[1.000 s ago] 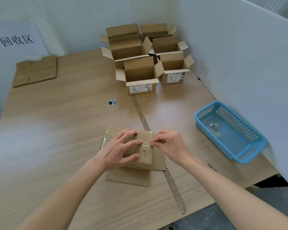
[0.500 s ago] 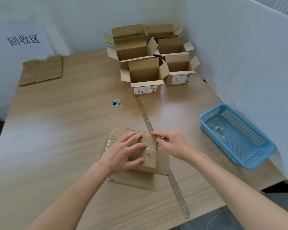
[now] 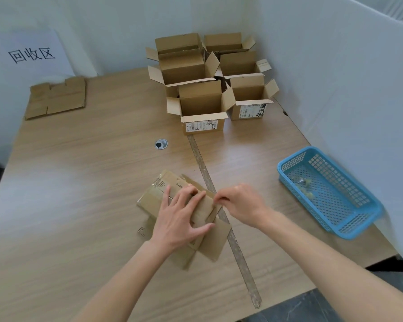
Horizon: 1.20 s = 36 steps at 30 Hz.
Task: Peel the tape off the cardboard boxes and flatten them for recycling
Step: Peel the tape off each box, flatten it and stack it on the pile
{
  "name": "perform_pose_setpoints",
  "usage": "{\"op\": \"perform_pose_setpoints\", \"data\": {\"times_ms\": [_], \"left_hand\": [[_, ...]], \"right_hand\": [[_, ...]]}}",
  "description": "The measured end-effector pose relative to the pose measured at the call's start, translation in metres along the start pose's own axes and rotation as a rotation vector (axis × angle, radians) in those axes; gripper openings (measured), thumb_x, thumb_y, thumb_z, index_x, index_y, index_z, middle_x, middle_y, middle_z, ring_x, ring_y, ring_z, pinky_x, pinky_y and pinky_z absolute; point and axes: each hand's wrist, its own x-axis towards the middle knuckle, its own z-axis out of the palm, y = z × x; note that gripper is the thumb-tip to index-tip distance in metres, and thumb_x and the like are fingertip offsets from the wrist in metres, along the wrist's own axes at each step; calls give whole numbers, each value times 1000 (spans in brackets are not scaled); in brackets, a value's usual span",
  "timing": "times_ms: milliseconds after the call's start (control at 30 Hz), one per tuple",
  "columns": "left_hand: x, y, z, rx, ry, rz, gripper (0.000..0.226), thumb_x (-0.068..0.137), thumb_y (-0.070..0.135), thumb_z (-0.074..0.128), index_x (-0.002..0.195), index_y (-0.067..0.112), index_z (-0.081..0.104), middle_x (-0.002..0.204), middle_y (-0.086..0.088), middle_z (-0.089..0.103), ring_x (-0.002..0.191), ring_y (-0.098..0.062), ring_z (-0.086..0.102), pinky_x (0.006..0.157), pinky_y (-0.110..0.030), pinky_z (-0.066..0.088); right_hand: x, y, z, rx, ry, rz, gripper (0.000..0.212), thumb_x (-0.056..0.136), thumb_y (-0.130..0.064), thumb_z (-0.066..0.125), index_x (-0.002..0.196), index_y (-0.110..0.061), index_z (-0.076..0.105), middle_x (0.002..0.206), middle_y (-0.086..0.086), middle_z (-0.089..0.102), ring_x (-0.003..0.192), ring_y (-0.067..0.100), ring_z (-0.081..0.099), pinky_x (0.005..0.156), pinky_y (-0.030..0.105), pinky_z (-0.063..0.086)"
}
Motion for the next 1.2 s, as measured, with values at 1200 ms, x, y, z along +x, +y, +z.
{"op": "perform_pose_setpoints", "data": {"times_ms": [1200], "left_hand": [[0,0,9,-53,87,55,75,80,68,62,145,31,53,142,11,46,142,-9,39,127,-46,8]], "right_hand": [[-7,17,-7,398,53,350,27,69,-41,90,89,-34,72,88,-10,64,73,9,55,70,25,48]]}}
